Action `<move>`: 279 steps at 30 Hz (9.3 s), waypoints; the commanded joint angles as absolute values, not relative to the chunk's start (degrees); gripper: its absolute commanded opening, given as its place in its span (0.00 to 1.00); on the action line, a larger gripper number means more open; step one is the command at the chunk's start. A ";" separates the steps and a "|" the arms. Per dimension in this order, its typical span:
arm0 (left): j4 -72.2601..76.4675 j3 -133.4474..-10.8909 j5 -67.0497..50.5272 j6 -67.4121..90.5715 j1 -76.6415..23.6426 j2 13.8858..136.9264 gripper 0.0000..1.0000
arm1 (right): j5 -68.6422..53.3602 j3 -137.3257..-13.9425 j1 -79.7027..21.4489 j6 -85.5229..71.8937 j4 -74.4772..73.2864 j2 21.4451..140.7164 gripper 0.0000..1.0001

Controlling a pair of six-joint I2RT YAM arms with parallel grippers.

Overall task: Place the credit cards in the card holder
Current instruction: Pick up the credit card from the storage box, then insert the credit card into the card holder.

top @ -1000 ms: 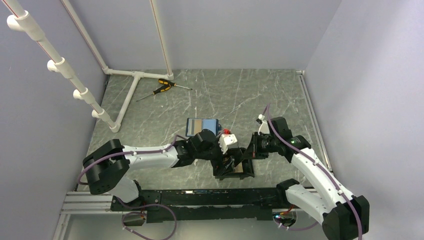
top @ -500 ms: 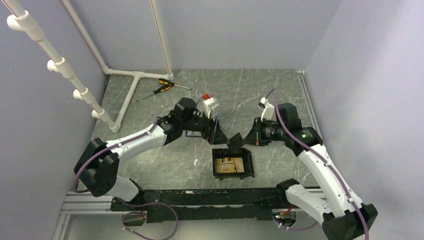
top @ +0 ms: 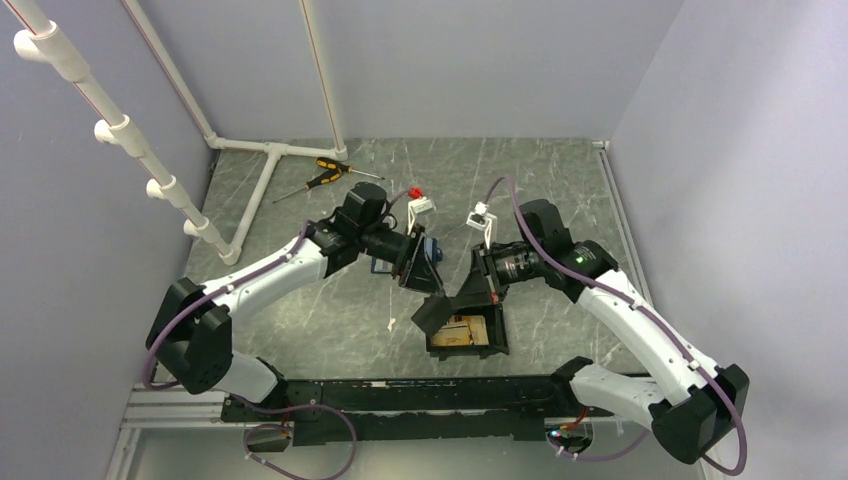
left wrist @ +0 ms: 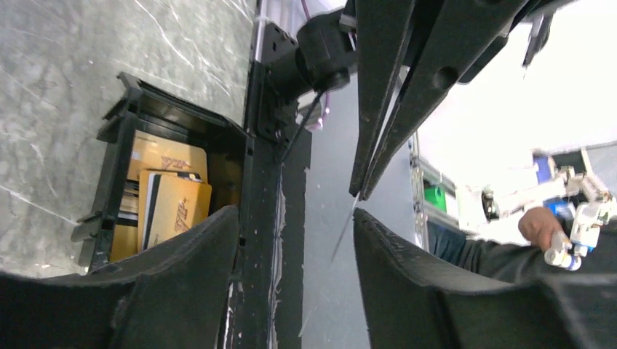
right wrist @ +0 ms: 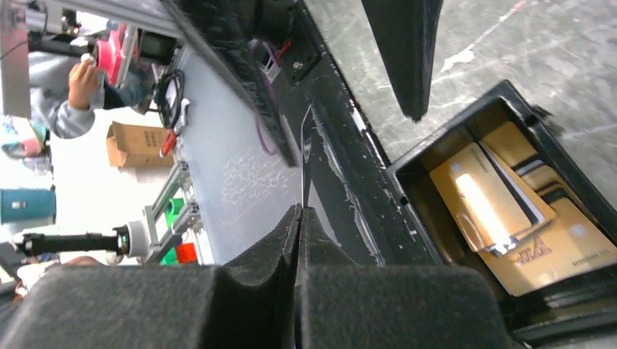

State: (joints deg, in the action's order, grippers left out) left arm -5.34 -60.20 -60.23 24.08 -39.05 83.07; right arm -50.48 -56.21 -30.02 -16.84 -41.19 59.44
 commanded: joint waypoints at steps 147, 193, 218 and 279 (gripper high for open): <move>-30.24 -72.86 -19.67 25.40 -18.28 115.06 0.58 | -52.40 -79.03 -21.40 -26.72 -21.01 118.30 0.00; -30.44 -73.07 -20.51 25.49 -18.28 116.15 0.47 | -55.32 -80.69 -22.13 -32.58 -11.36 126.59 0.00; -31.05 -73.35 -20.47 25.49 -18.28 116.47 0.43 | -54.76 -74.85 -20.87 -28.31 -14.93 122.87 0.00; -31.45 -73.56 -20.21 25.14 -18.28 116.46 0.43 | -54.66 -75.25 -21.78 -29.48 -12.43 118.11 0.00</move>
